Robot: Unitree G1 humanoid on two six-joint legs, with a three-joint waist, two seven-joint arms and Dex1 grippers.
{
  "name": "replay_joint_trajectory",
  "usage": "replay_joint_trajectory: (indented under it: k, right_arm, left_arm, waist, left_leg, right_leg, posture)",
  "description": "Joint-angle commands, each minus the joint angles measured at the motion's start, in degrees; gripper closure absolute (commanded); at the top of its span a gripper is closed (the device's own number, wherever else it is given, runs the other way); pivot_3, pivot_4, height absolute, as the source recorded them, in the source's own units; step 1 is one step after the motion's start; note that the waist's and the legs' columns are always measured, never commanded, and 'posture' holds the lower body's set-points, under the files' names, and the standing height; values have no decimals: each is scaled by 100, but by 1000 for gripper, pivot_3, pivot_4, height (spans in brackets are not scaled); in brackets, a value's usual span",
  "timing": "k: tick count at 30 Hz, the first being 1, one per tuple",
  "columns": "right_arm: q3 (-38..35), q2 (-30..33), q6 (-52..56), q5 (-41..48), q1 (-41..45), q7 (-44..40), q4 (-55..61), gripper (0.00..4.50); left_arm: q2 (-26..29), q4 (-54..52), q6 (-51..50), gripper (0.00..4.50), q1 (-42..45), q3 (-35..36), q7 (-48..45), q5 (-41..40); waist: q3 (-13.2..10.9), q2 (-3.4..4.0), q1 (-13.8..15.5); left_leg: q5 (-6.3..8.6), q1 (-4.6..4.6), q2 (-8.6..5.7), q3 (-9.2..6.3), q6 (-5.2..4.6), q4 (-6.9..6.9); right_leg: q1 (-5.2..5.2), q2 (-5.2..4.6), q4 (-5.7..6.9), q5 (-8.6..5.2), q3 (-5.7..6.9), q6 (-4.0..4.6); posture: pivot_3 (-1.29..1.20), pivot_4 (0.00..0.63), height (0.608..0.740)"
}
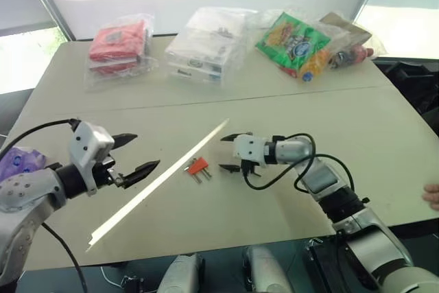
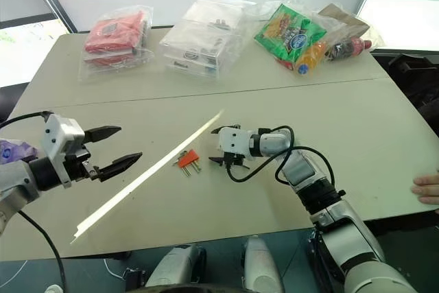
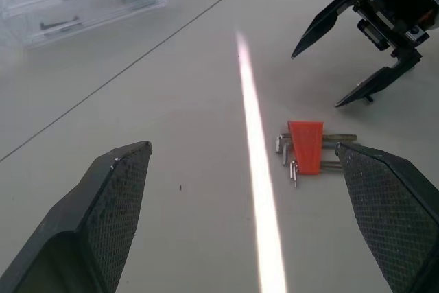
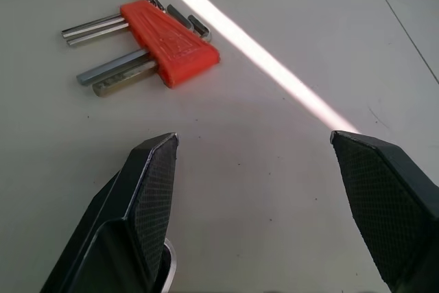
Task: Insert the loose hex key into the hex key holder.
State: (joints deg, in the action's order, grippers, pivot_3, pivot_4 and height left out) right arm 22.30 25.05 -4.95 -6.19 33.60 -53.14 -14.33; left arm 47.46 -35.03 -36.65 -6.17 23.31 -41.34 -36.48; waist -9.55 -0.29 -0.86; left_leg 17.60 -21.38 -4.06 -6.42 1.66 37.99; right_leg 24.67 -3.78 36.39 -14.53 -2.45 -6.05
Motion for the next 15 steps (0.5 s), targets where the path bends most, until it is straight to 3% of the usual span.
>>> replay_joint_trajectory:
  k: [1, 15]
  right_arm:
    - [88, -209, -109, -27, 67, 0, -13, 807]
    - [317, -772, 489, 66, -145, -174, 101, 807]
  left_arm:
    - [-34, -174, 175, 17, -71, 170, 43, 80]
    - [-67, -300, 310, 17, -378, 269, 93, 162]
  waist:
    - [0, 0, -2]
    - [2, 1, -22]
  left_leg:
    - [0, 0, 0, 0, 0, 0]
    - [1, 3, 1, -1, -1, -3]
  right_leg:
    - [0, 1, 0, 0, 0, 0]
    - [0, 3, 3, 0, 0, 0]
  posture:
    - [0, 150, 740]
    - [0, 150, 740]
